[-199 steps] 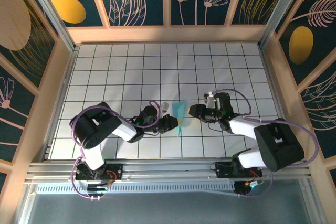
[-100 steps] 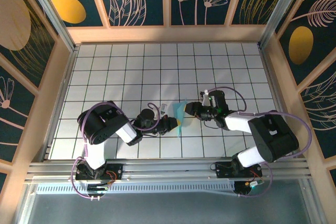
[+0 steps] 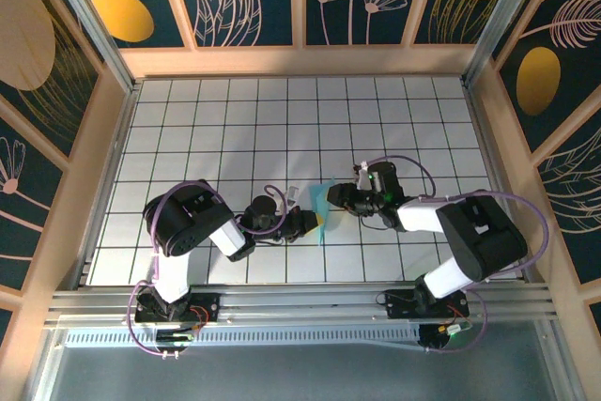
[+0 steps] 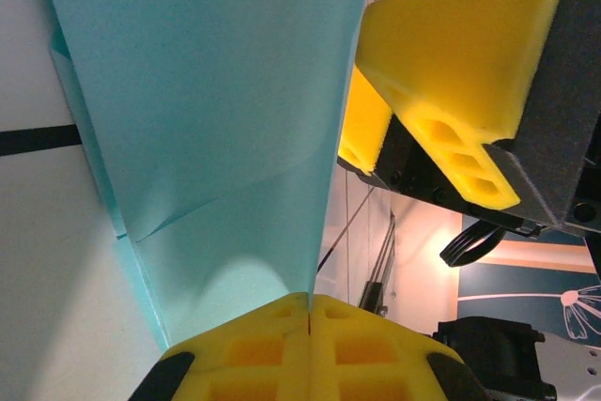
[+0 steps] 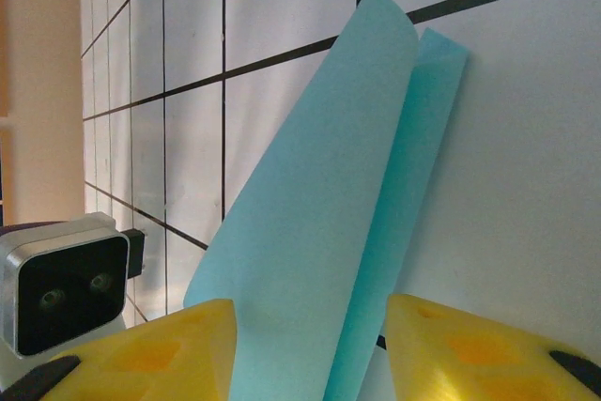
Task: Fold a paper plane with a square sheet of paper (fold left side to right side)
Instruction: Fold the wing for the fifth time at the center of the table.
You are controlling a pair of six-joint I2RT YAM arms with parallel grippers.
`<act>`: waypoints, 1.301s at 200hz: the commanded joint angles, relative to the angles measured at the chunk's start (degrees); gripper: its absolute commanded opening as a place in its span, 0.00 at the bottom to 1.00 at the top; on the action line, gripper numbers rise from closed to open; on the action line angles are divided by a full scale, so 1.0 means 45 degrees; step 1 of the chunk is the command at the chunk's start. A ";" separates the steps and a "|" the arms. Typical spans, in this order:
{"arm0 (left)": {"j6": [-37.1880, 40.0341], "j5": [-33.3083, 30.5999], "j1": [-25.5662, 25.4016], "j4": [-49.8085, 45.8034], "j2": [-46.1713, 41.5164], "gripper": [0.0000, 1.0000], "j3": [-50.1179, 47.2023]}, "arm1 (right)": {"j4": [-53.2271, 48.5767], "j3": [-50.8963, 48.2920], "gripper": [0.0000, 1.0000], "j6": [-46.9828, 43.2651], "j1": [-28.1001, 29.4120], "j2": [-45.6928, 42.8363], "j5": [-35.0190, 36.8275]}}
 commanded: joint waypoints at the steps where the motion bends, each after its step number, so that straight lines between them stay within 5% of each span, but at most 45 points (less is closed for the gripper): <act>1: -0.0180 0.0256 0.0096 0.1000 0.0277 0.00 -0.0050 | 0.0463 0.0380 0.46 0.0208 0.0167 0.0256 0.0195; 153: -0.0395 0.0243 0.0096 0.1414 0.0665 0.00 -0.0098 | -0.0922 0.1325 0.44 -0.0007 0.0750 0.1273 0.1040; 260: 0.0232 -0.0179 0.0304 0.0214 -0.0593 0.27 -0.0552 | -0.1953 0.1774 0.42 -0.0327 0.0957 0.1814 0.1484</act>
